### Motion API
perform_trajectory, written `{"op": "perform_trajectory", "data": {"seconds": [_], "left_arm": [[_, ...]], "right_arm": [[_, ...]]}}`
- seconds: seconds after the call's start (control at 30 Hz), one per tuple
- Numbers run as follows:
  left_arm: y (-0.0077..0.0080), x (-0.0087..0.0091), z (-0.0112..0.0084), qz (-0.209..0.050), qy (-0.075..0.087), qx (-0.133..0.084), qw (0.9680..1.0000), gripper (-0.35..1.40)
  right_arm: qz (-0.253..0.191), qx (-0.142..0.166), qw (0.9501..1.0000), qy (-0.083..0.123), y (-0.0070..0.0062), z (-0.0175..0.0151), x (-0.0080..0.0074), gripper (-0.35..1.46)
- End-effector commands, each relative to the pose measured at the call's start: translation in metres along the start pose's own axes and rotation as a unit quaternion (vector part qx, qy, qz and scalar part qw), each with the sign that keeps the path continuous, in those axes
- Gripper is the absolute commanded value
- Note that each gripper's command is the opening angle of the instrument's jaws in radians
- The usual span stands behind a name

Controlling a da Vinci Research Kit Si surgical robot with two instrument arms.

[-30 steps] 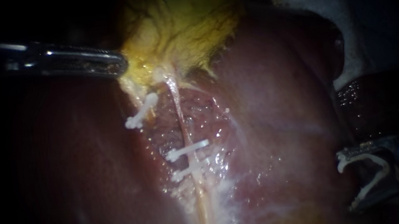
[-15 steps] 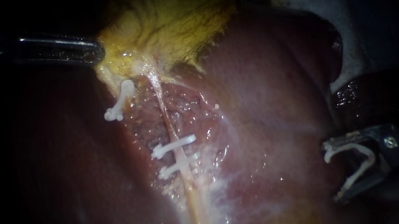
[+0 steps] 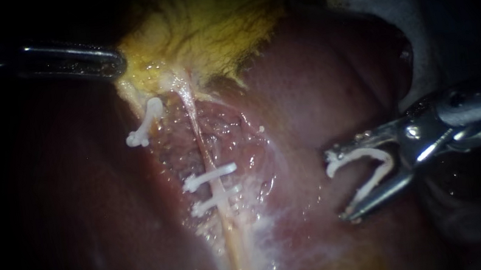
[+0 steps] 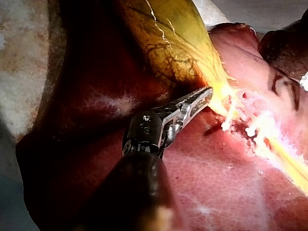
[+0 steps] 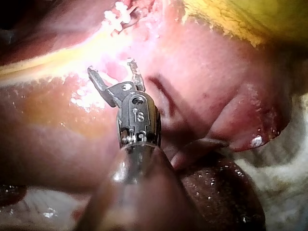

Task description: Clipping third clip right tube

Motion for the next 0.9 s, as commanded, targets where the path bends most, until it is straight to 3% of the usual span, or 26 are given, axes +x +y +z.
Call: {"op": "perform_trajectory", "data": {"seconds": [0.03, 0.27, 0.5, 0.7, 0.9], "left_arm": [[0.0000, 0.0000, 0.0000, 0.000, 0.000, 0.001, 1.0000, -0.35], [-0.0001, 0.0000, 0.0000, 0.000, 0.000, 0.000, 1.0000, -0.35], [-0.0002, 0.0000, 0.0000, 0.000, 0.000, 0.001, 1.0000, -0.35], [-0.0004, 0.0000, 0.0001, 0.000, 0.000, 0.001, 1.0000, -0.35], [-0.0005, 0.0000, 0.0002, 0.000, 0.000, 0.002, 1.0000, -0.35]], "right_arm": [[0.005, 0.004, 1.0000, 0.006, 0.0002, 0.0003, 0.0002, 0.58], [0.037, 0.036, 0.9976, 0.045, 0.0024, 0.0020, 0.0013, 0.56], [0.067, 0.051, 0.9933, 0.078, 0.0054, 0.0036, 0.0022, 0.56], [0.083, 0.051, 0.9914, 0.087, 0.0085, 0.0052, 0.0025, 0.56], [0.100, 0.062, 0.9892, 0.088, 0.0112, 0.0073, 0.0016, 0.56]]}}
